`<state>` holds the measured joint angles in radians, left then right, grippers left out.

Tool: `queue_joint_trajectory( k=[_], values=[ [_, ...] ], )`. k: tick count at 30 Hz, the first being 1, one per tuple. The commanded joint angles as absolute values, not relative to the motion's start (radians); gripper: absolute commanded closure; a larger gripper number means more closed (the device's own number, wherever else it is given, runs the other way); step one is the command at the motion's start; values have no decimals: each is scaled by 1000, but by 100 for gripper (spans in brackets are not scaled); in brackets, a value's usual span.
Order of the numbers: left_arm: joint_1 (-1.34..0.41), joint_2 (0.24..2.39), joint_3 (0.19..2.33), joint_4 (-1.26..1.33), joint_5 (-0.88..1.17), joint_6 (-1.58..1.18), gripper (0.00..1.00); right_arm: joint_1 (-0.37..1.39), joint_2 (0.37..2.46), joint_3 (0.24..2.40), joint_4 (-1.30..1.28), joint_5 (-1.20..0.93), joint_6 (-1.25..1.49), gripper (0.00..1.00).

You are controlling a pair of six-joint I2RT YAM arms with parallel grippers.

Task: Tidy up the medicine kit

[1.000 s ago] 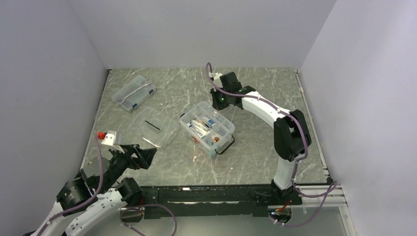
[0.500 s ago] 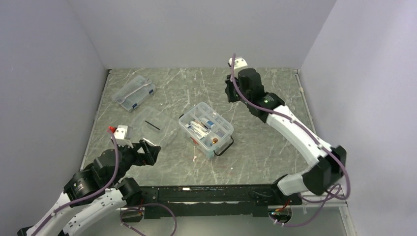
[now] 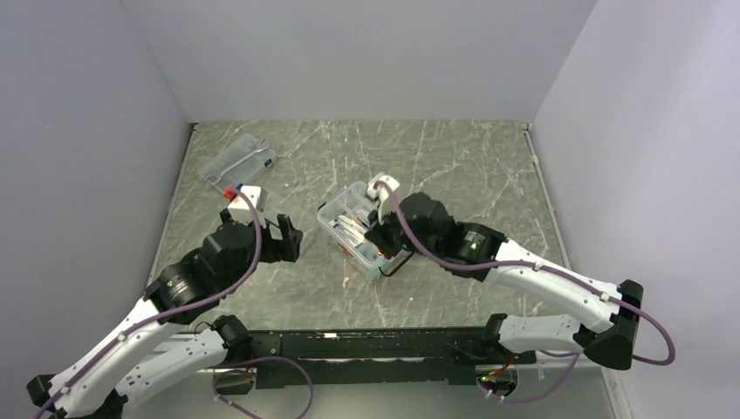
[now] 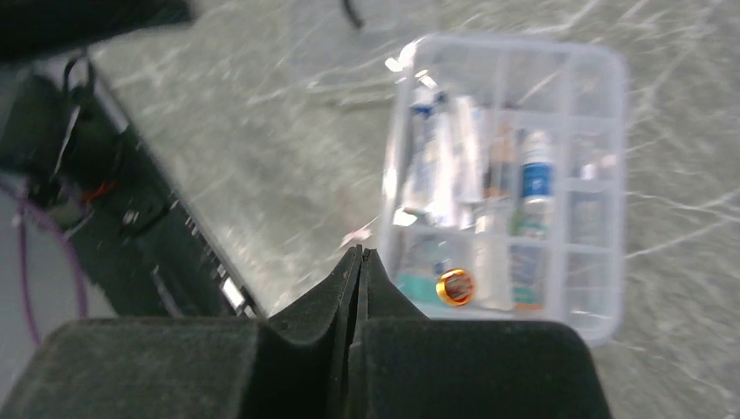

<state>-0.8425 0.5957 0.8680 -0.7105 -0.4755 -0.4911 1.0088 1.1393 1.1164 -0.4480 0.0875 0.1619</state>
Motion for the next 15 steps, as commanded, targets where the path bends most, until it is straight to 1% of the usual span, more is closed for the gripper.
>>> queue_joint_trajectory(
  k=[1,3,8,11,15],
  values=[
    [-704,682,912,-576,-356,-416,1,1143,1118,1054,-419,119,192,100],
    [-605,725,909,-519,-263,-395,1,1191,1118,1016,-387,177,209,100],
    [-408,862,929,-421,-25,-401,5,1221,1131,908,-256,187,257,100],
    [-330,951,946,-358,84,-430,6,1240,1184,882,-207,207,284,100],
    [-284,1083,978,-289,205,-466,7,1275,1255,867,-155,257,325,100]
  ],
)
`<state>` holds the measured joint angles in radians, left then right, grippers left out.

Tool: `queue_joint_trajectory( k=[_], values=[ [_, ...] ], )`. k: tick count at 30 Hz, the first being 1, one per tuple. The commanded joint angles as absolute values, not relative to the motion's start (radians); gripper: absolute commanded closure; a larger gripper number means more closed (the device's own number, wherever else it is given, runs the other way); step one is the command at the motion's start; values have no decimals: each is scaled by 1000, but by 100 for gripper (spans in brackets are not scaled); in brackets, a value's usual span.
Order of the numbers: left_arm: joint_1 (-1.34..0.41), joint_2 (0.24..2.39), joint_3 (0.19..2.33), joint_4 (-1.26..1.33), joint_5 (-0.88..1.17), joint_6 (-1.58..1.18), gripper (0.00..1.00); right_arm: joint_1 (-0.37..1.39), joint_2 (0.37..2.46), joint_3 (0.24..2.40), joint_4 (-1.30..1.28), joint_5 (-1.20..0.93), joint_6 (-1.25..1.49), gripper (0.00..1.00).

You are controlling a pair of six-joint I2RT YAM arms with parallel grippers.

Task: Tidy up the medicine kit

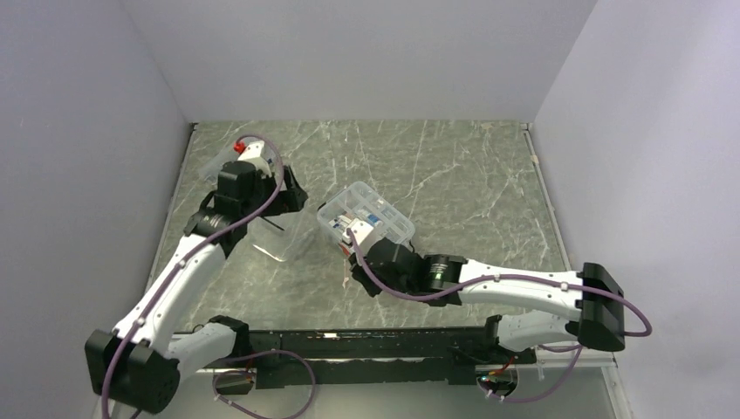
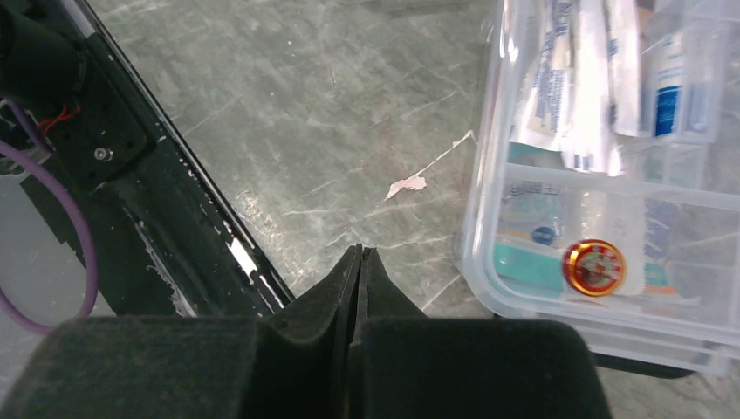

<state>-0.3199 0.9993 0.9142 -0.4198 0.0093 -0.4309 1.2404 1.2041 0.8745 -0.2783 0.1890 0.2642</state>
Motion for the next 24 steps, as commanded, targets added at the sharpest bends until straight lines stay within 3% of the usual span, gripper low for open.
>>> queue_joint_trajectory(
  k=[1,14,24],
  values=[
    [-274,1118,986,-269,237,-480,7,1285,1272,867,-151,273,333,100],
    [-253,1526,1050,48,597,-622,17,1324,1350,808,-138,457,514,100],
    [-264,1543,1031,98,666,-642,19,1268,1386,821,-198,563,640,100]
  ],
)
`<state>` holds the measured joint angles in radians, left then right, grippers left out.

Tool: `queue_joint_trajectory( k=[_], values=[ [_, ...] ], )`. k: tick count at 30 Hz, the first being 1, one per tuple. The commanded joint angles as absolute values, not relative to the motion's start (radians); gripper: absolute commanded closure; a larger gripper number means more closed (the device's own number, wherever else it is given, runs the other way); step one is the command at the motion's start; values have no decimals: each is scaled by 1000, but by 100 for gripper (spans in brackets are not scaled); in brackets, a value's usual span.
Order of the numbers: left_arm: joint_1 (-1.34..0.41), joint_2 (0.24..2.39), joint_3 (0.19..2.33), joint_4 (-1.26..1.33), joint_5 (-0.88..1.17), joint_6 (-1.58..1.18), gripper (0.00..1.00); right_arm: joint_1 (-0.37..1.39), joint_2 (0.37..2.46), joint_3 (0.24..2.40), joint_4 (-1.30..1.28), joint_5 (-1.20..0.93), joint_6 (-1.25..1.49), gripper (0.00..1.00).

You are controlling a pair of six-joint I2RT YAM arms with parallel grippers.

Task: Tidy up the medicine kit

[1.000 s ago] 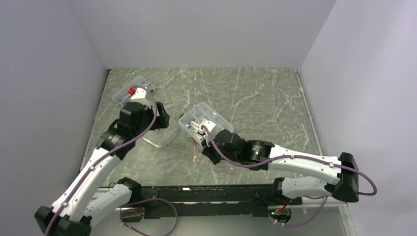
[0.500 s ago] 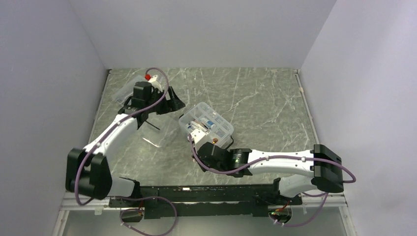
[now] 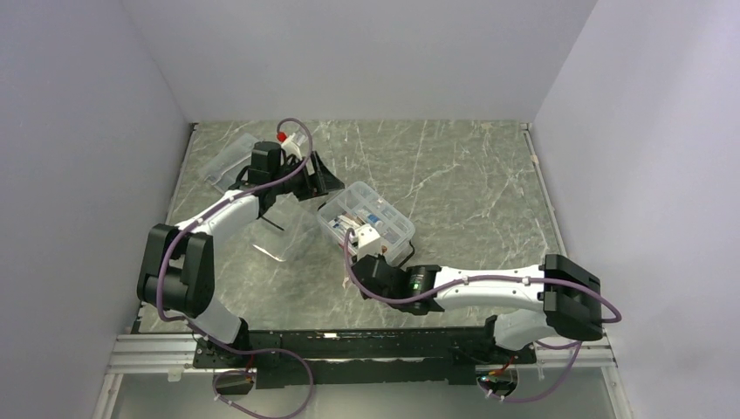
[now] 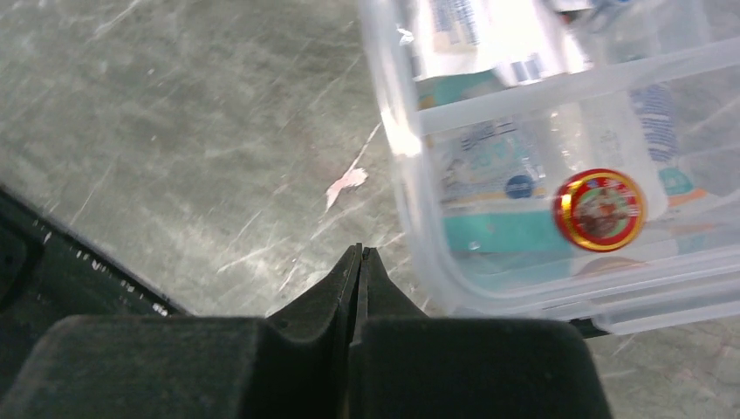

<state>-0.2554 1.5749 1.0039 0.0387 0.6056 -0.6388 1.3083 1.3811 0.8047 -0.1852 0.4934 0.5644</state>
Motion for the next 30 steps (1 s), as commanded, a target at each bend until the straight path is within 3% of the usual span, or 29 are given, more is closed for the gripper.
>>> queue_joint_trajectory(
  k=[1,30],
  values=[
    [-267,1538,1025,95,669,-636,18,1255,1381,820,-199,562,646,100],
    [-357,1226,799,5,584,-597,19,872,1115,649,-242,448,539,100]
  ],
)
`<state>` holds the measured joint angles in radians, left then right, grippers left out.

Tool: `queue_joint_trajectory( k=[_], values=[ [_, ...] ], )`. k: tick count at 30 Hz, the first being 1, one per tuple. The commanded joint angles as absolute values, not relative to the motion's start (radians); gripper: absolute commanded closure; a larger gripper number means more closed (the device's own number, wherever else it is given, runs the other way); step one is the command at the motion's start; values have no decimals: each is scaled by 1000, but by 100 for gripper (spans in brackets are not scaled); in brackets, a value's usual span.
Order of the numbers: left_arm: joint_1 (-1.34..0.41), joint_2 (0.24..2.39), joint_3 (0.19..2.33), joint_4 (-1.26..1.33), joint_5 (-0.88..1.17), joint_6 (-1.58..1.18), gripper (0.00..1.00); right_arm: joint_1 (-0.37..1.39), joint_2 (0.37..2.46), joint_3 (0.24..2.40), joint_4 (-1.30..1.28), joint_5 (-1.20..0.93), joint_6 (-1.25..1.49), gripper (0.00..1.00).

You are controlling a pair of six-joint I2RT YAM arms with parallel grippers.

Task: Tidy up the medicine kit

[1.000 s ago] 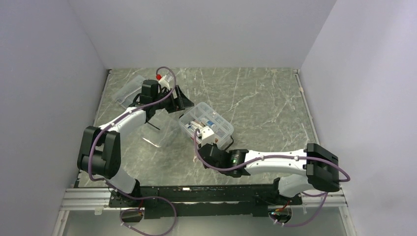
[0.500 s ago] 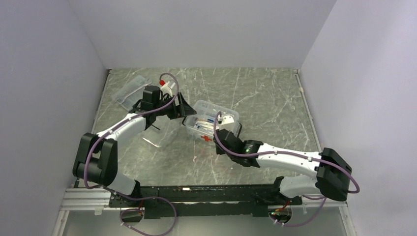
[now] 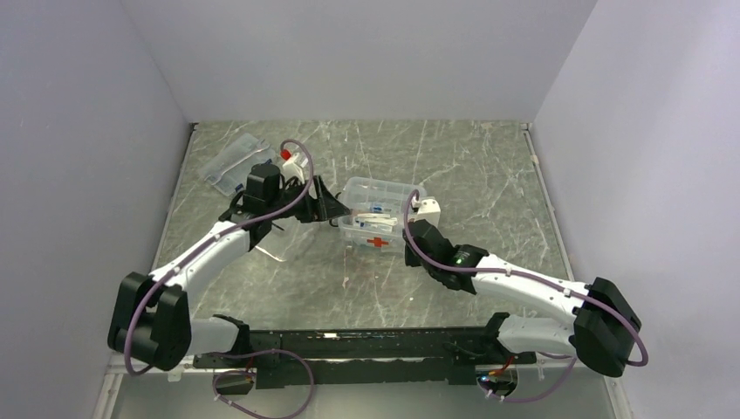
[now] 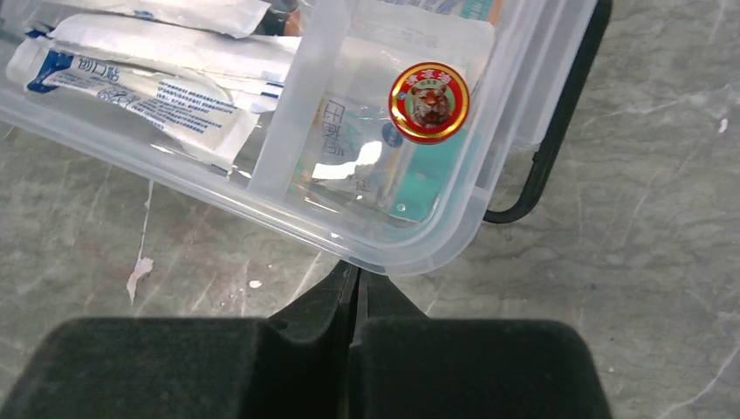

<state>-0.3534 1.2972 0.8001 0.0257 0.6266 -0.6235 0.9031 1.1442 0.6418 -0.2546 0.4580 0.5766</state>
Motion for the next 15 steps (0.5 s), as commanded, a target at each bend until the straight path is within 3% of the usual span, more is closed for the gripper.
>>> queue_joint_trajectory(
  k=[1,8,15],
  values=[
    [-357,1208,802,-30,570,-588,18,867,1116,653,-246,448,535,100],
    [-357,1060,883,-333,335,-520,15,864,1088,678,-292,387,493,100],
    [-352,962,922,-530,79,-507,8,863,1026,699,-359,361,461,86]
  ],
)
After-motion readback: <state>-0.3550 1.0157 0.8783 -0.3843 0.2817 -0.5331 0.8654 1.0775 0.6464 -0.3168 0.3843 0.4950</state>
